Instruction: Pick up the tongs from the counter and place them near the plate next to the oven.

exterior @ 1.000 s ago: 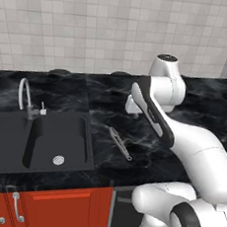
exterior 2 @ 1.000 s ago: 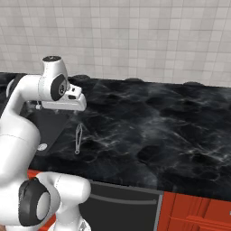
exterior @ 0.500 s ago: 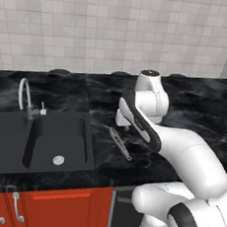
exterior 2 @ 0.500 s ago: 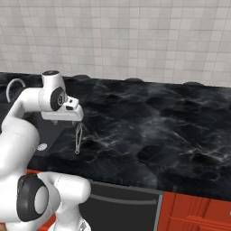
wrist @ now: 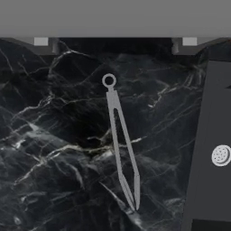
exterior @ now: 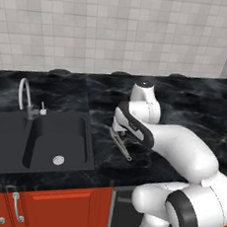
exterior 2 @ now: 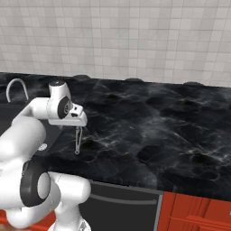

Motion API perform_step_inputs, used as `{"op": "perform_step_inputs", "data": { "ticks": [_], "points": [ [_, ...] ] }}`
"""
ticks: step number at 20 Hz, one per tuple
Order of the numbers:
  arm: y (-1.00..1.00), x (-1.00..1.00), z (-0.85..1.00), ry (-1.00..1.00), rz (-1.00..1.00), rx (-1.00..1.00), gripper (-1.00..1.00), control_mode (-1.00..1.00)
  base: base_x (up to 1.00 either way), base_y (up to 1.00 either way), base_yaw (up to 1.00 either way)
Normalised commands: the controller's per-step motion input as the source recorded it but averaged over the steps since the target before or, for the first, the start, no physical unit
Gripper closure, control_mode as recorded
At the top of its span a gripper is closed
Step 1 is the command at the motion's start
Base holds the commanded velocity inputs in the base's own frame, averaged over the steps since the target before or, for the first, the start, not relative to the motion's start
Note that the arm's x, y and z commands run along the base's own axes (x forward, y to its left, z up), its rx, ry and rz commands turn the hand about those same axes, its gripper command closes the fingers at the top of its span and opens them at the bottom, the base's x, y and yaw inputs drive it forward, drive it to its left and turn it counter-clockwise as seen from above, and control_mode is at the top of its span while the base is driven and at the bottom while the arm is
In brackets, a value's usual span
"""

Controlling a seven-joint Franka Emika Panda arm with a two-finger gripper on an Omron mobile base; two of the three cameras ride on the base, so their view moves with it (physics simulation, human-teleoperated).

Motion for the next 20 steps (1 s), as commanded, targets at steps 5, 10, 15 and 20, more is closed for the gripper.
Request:
{"op": "perform_step_inputs", "data": {
  "ticks": [5,10,15,20],
  "points": [
    [0.0,0.39,-0.4,0.0,0.0,0.0,-1.0,-1.0,0.0,0.0,0.0],
    [0.0,0.28,-0.38,0.0,0.0,0.0,-1.0,-1.0,0.0,0.0,0.0],
    [0.0,0.14,-0.37,0.0,0.0,0.0,-1.0,-1.0,0.0,0.0,0.0],
    [0.0,0.11,-0.39,0.0,0.0,0.0,-1.0,-1.0,0.0,0.0,0.0]
  ]
}}
